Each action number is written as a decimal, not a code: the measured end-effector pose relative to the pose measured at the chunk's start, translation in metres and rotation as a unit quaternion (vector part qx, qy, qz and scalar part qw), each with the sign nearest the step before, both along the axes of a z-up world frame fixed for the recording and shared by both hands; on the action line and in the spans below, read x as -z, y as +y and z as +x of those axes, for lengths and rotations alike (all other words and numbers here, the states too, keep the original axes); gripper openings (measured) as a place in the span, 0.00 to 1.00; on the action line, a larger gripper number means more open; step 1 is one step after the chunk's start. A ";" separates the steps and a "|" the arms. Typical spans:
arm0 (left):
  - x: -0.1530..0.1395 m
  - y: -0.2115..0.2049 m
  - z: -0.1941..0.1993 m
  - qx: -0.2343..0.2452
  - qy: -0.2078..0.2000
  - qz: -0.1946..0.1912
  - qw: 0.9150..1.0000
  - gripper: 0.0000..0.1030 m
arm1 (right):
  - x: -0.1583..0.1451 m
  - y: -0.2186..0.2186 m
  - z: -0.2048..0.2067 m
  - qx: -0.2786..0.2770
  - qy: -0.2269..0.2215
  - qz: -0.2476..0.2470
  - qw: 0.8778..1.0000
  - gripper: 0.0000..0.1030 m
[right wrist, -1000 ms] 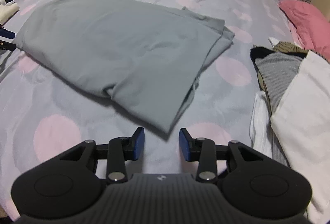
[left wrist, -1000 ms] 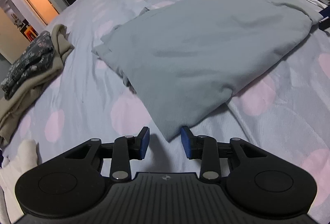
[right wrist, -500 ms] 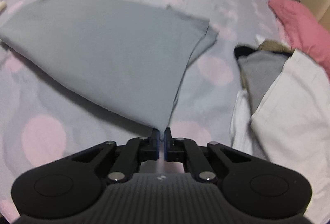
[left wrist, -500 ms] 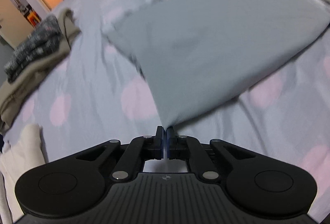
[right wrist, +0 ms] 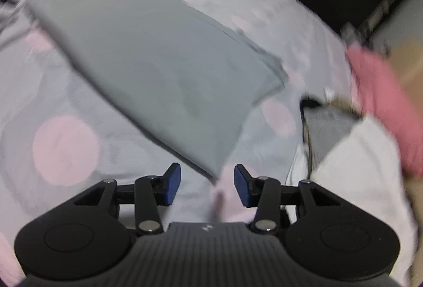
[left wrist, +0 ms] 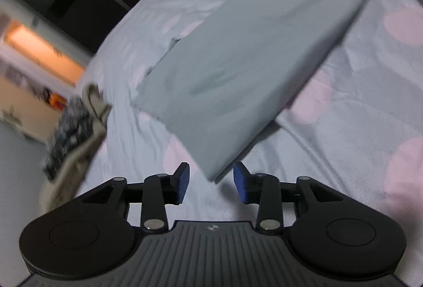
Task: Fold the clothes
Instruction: 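Grasp the folded grey shirt edge with both grippers and fold it over again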
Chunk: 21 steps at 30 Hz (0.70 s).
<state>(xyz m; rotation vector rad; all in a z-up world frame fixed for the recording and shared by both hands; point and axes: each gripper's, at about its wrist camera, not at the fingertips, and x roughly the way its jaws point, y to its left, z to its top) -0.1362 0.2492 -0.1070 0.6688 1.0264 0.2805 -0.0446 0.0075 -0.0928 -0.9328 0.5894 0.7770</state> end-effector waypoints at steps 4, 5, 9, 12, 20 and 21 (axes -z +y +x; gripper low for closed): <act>0.024 -0.015 0.002 0.037 0.031 0.051 0.998 0.35 | 0.018 0.016 -0.030 -0.057 -0.055 -0.049 0.996 0.47; 0.030 -0.016 0.002 0.042 0.039 0.059 0.997 0.35 | 0.024 0.019 -0.035 -0.071 -0.065 -0.062 0.993 0.47; 0.050 -0.026 0.001 0.078 0.044 0.121 0.989 0.35 | 0.045 0.024 -0.045 -0.115 -0.115 -0.102 0.981 0.46; 0.057 -0.026 0.006 0.087 0.036 0.147 0.985 0.35 | 0.052 0.027 -0.041 -0.126 -0.145 -0.116 0.975 0.46; 0.063 -0.020 0.026 0.082 -0.001 0.174 0.981 0.31 | 0.061 0.036 -0.020 -0.126 -0.202 -0.106 0.966 0.38; 0.064 -0.020 0.027 0.087 -0.004 0.177 0.980 0.29 | 0.062 0.037 -0.019 -0.126 -0.202 -0.107 0.965 0.33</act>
